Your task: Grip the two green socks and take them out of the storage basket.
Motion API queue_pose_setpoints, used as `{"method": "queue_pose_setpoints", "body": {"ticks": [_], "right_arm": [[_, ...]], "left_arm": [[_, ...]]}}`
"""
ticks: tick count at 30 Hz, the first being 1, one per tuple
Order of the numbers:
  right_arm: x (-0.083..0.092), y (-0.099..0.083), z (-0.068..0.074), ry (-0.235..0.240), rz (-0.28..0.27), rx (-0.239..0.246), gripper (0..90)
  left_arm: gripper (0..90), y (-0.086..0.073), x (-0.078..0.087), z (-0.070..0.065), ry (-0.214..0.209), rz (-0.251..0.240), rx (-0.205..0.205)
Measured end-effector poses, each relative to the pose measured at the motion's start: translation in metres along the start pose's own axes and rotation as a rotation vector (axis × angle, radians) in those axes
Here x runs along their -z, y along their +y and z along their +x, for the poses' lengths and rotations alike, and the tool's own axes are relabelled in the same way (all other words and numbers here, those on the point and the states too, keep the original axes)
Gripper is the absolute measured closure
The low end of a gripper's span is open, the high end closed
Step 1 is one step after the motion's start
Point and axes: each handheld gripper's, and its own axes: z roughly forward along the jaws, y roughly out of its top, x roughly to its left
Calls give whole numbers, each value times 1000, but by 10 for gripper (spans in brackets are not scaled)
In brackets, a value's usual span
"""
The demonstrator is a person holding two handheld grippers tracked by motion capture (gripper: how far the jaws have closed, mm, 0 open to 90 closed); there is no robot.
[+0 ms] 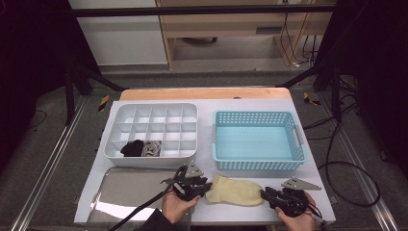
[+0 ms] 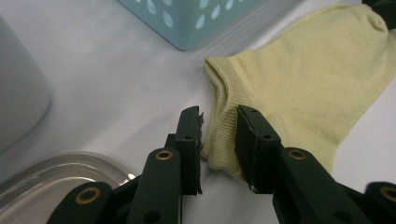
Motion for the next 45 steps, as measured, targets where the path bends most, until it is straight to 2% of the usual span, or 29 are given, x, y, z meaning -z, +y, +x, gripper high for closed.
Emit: {"method": "queue_pose_setpoints", "body": {"ticks": [3, 4, 5, 8, 10, 13, 17, 18, 22, 24, 25, 26, 28, 29, 30, 32, 39, 43, 45], "right_arm": [[-2, -2, 2, -12, -2, 10, 717], [-3, -2, 4, -19, 2, 15, 786], [-3, -2, 4, -19, 2, 15, 786], [-3, -1, 3, -1, 2, 12, 868], [-3, -1, 3, 0, 4, 10, 870], [-7, 7, -4, -34, -43, 12, 871], [-15, 12, -7, -46, -44, 20, 855], [-18, 13, -7, -53, -55, 32, 788], [-10, 15, -2, -54, -109, 45, 757], [-1, 18, 8, -28, -167, 66, 771], [1, 20, 13, -10, -173, 76, 790], [-2, 22, 25, 34, -173, 96, 833], [-4, 22, 27, 45, -170, 104, 844], [-12, 21, 34, 79, -147, 114, 859], [-18, 20, 38, 85, -125, 117, 874], [-30, 16, 40, 87, -95, 107, 900], [-42, 11, 41, 85, -41, 112, 900], [-42, 12, 43, 77, -35, 119, 900], [-41, 12, 42, 88, -44, 120, 893]], "left_arm": [[701, -1, -1, -3, 4, -2, 1], [731, -1, -1, -4, 7, -1, 6], [748, -1, -1, -4, 7, -1, 6], [791, -3, -1, -9, 15, -2, 9], [796, -3, 0, -10, 17, 2, 9], [801, -7, 4, -18, -5, 8, 15], [792, -11, 6, -25, 15, 0, -16], [777, -11, 7, -25, 25, -6, -22], [720, -11, 13, -24, 31, -20, -24], [698, -11, 18, -23, 37, -25, -26], [690, -12, 20, -22, 38, -26, -24], [681, -12, 22, -22, 39, -32, -21], [679, -14, 26, -21, 46, -38, -24], [677, -14, 27, -20, 41, -44, -20], [677, -15, 28, -19, 40, -49, -18], [684, -15, 29, -18, 44, -51, -21], [739, -13, 37, -18, 69, -85, -26], [763, -12, 40, -16, 63, -106, -15], [766, -11, 42, -15, 59, -113, -12]]}}
